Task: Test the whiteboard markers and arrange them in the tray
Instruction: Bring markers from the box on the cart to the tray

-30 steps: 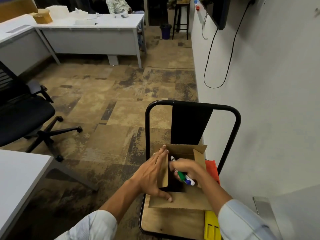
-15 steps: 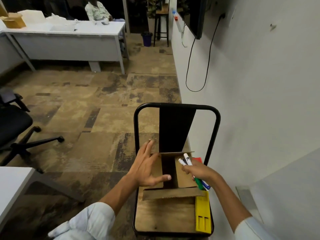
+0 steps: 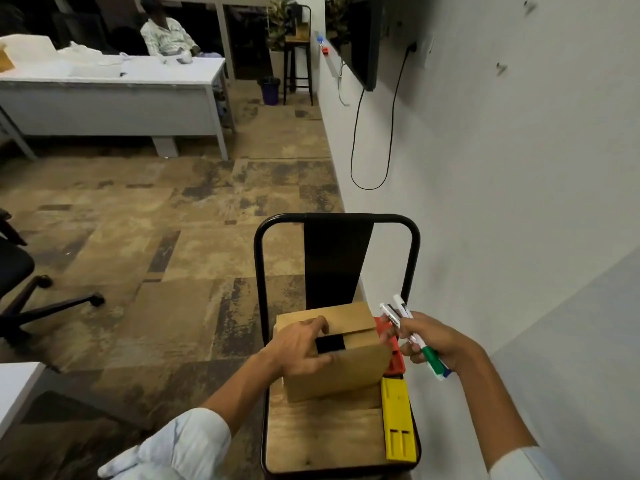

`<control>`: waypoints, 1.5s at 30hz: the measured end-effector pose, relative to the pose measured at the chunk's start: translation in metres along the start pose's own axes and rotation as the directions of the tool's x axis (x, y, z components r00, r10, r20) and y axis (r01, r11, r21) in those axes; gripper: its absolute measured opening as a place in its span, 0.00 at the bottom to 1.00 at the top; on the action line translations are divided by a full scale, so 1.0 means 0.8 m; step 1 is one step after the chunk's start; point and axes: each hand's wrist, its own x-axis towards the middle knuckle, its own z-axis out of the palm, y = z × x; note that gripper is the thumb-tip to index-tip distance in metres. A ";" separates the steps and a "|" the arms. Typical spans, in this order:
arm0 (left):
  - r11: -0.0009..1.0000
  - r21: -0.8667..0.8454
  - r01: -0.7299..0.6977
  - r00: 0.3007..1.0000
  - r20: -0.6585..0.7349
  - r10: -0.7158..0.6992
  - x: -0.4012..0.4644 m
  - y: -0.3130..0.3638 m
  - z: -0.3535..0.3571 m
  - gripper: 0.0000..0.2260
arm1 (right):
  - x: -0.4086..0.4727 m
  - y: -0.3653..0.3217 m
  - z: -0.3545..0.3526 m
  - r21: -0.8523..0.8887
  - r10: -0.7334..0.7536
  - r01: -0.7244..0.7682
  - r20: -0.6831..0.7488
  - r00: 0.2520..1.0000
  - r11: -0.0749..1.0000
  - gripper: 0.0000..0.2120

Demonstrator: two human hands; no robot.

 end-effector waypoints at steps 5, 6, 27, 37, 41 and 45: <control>0.992 0.125 0.033 0.999 0.024 -0.036 0.026 -0.013 0.013 0.24 | -0.006 0.015 0.018 0.032 0.003 0.002 -0.148 0.989 0.999 0.12; 0.986 0.165 0.002 0.999 0.039 -0.009 0.028 -0.014 0.018 0.27 | -0.007 0.018 0.021 0.051 0.000 0.009 -0.173 0.985 0.999 0.12; 0.950 0.251 -0.189 0.971 0.195 0.141 0.035 -0.027 0.026 0.27 | -0.005 0.067 0.113 0.842 -0.199 0.260 -0.185 0.962 0.473 0.25; 0.783 -0.616 -0.082 0.965 0.146 0.216 0.058 0.119 -0.034 0.19 | -0.054 0.074 0.124 0.729 -0.157 0.403 -0.384 0.910 0.553 0.17; 0.686 -0.728 -0.002 0.964 0.180 0.193 0.054 0.149 -0.012 0.12 | -0.082 0.080 0.117 0.711 -0.108 0.408 -0.428 0.897 0.572 0.14; 0.424 -0.888 0.181 0.971 0.230 0.069 0.056 0.177 0.015 0.09 | -0.115 0.093 0.105 0.688 -0.108 0.429 -0.459 0.882 0.585 0.11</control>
